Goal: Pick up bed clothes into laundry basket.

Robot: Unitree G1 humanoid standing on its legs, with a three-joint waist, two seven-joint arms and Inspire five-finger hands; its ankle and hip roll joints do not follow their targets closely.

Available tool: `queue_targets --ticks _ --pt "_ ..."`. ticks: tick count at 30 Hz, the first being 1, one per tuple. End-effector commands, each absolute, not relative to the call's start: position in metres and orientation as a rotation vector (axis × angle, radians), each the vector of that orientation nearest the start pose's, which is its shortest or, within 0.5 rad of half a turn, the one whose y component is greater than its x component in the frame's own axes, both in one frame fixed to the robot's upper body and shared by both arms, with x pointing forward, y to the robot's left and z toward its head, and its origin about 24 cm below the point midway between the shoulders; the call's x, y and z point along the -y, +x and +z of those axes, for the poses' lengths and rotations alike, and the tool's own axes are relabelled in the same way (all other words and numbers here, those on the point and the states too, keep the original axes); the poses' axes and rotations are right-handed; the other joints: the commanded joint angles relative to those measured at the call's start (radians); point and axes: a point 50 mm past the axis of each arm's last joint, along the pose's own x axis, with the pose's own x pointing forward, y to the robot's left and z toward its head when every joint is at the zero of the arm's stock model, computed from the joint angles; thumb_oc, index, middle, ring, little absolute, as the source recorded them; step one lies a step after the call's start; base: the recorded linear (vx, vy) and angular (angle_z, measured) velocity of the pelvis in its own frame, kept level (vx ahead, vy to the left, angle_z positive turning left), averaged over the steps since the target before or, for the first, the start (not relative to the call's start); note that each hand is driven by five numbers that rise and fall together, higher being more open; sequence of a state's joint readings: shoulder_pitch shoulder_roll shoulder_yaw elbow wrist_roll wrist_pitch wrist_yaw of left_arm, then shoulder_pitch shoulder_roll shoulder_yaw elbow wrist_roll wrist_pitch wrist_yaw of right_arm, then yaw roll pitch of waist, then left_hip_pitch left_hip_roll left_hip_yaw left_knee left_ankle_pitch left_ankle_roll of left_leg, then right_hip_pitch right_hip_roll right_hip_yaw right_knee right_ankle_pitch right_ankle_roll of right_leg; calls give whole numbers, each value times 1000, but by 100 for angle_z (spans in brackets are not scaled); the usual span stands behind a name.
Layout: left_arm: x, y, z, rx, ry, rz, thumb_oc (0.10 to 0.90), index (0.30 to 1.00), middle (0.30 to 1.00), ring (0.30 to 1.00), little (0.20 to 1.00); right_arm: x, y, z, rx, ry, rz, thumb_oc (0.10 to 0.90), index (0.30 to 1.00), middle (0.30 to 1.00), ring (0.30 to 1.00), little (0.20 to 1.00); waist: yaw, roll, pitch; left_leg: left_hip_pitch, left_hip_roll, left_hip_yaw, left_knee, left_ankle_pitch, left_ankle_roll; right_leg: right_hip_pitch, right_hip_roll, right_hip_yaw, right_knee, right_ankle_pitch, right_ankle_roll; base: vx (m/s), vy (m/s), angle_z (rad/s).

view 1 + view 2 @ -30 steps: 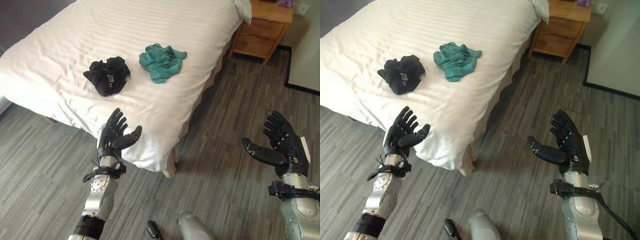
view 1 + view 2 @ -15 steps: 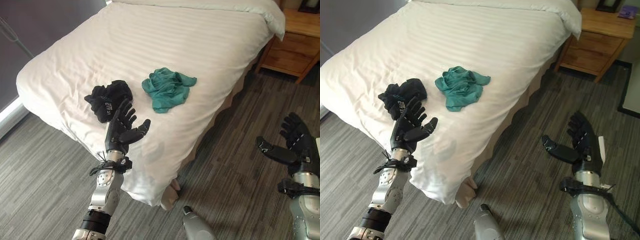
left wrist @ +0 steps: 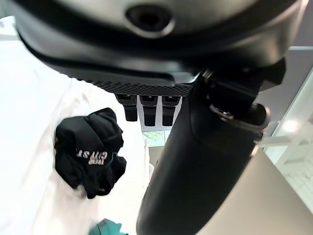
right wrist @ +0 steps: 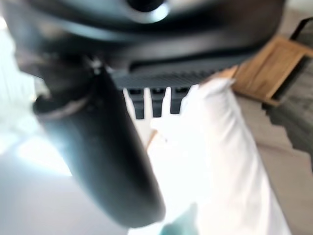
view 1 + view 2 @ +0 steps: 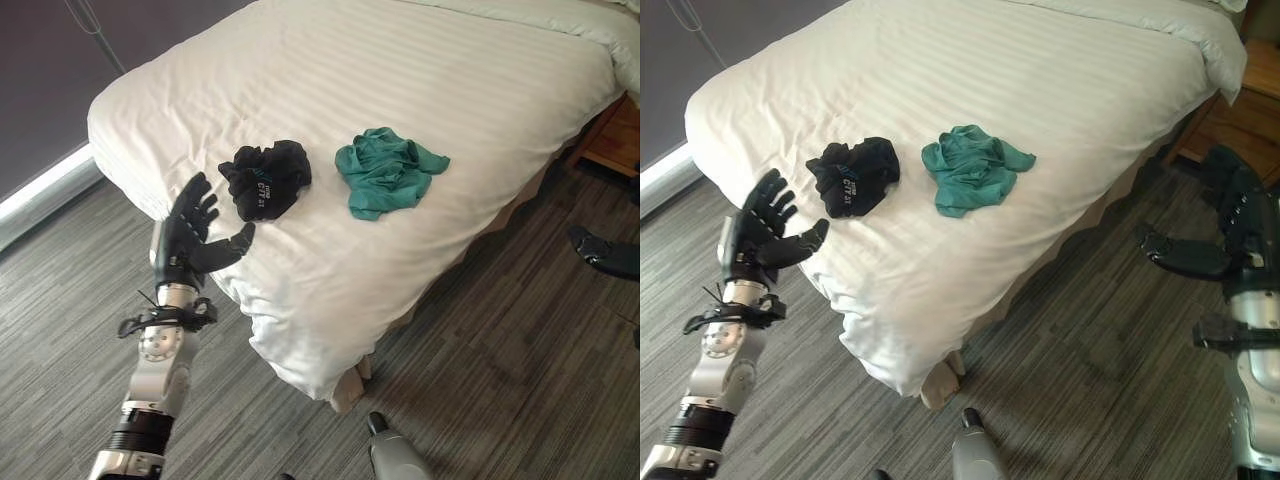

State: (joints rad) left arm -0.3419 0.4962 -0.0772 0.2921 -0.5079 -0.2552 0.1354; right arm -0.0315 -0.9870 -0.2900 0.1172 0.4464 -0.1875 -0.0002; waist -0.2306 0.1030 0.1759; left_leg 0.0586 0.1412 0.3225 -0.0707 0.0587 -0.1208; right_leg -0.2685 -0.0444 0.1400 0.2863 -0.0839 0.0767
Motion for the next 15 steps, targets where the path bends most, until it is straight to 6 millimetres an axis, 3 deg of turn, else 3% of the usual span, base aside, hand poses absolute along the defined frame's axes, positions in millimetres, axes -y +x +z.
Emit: queue_targets --ticks 1,2,4,5,6,7,10,15 --pt "-232 322 185 572 64 31 800 900 900 900 900 333 259 260 566 -601 -157 800 900 900 900 900 35 -107 -67 17 -85 -40 -12 -29 27 225 11 85 -298 72 47 21 -5 3" --pt "-225 331 172 494 51 -11 800 900 900 900 900 333 271 266 502 -717 -146 800 900 900 900 900 49 -113 -70 22 -83 -39 -16 -28 25 229 11 83 -303 75 49 19 4 6" --pt "-221 335 172 480 48 -27 800 900 900 900 900 333 277 275 479 -791 -144 800 900 900 900 900 50 -112 -69 24 -82 -39 -17 -28 23 233 12 82 -307 77 49 23 -2 8" --pt "-209 340 168 449 47 -77 800 900 900 900 900 342 283 284 443 -895 -207 800 900 900 900 900 59 -113 -66 21 -80 -44 -17 -26 21 234 11 76 -312 80 49 17 -6 14" --pt "-210 340 168 450 44 -71 800 900 900 900 900 340 285 286 447 -897 -203 800 900 900 900 900 54 -111 -65 21 -80 -44 -17 -26 21 233 11 76 -312 80 49 -3 -16 15" --pt "-199 338 167 445 45 -139 800 900 900 900 900 353 286 298 419 -979 -287 800 900 900 900 900 72 -112 -60 11 -79 -53 -17 -19 18 231 10 66 -320 84 50 -8 -20 8" --pt "-193 333 160 426 41 -185 800 900 900 900 900 365 289 304 395 -982 -366 800 900 900 900 900 83 -106 -53 -1 -79 -70 -17 -14 14 230 5 46 -331 86 50 -3 -15 6" --pt "-191 334 158 416 42 -187 800 900 900 900 900 348 294 304 419 -1023 -290 800 900 900 900 900 79 -96 -53 -2 -75 -71 -17 -10 11 238 8 41 -346 90 47 13 -21 12"
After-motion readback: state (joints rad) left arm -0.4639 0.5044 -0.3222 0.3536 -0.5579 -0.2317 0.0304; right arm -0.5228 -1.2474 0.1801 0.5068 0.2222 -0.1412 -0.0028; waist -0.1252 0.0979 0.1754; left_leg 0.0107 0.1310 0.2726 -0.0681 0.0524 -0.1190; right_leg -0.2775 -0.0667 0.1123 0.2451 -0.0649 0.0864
